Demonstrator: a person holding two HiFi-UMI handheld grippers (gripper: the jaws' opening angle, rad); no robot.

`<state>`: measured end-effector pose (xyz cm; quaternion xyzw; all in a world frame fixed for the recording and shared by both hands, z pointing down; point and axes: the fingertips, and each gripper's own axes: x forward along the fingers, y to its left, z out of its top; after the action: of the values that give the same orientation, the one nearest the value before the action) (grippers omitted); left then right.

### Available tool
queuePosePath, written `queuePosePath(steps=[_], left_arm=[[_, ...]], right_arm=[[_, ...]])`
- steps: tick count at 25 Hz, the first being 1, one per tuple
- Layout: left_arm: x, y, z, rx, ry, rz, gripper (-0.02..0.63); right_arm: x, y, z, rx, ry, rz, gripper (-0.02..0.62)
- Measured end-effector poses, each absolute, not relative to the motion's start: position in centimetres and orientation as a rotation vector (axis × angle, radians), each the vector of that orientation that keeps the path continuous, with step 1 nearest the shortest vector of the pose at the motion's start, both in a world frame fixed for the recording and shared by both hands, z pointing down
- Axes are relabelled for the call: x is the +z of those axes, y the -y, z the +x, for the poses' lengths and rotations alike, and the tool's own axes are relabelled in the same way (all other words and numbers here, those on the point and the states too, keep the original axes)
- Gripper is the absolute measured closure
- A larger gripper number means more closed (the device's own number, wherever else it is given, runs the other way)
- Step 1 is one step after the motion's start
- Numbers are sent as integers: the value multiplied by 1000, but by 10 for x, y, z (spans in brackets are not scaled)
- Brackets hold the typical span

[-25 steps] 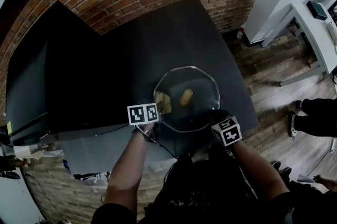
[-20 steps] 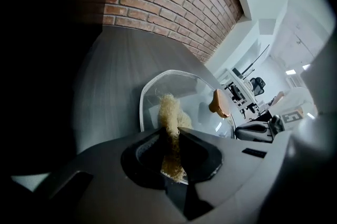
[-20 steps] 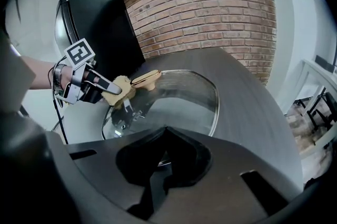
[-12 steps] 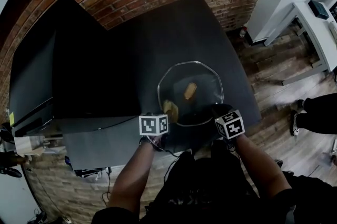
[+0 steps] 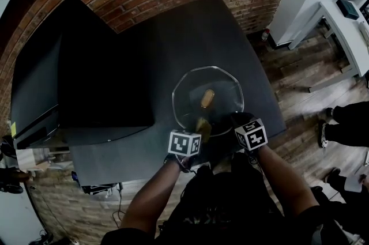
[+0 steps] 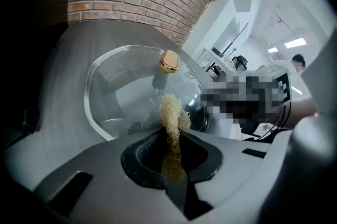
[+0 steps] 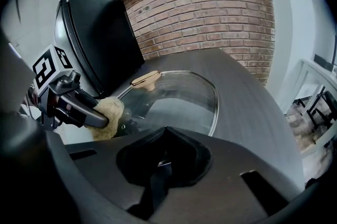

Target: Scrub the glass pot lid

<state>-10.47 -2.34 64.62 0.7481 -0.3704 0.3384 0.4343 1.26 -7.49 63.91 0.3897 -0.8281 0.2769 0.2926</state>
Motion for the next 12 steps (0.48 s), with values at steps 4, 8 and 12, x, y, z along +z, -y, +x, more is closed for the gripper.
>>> queuePosePath(steps=[4, 8, 12], left_arm=[[646, 24, -77, 870, 859, 1897, 548], [645, 27, -68, 914, 833, 1917, 548], [645, 28, -64, 927, 813, 1927, 548]], right_arm=[[637, 75, 12, 727, 2208, 1024, 577], [639, 76, 14, 729, 2207, 1022, 577], [639, 75, 15, 726, 2211, 1010, 577]])
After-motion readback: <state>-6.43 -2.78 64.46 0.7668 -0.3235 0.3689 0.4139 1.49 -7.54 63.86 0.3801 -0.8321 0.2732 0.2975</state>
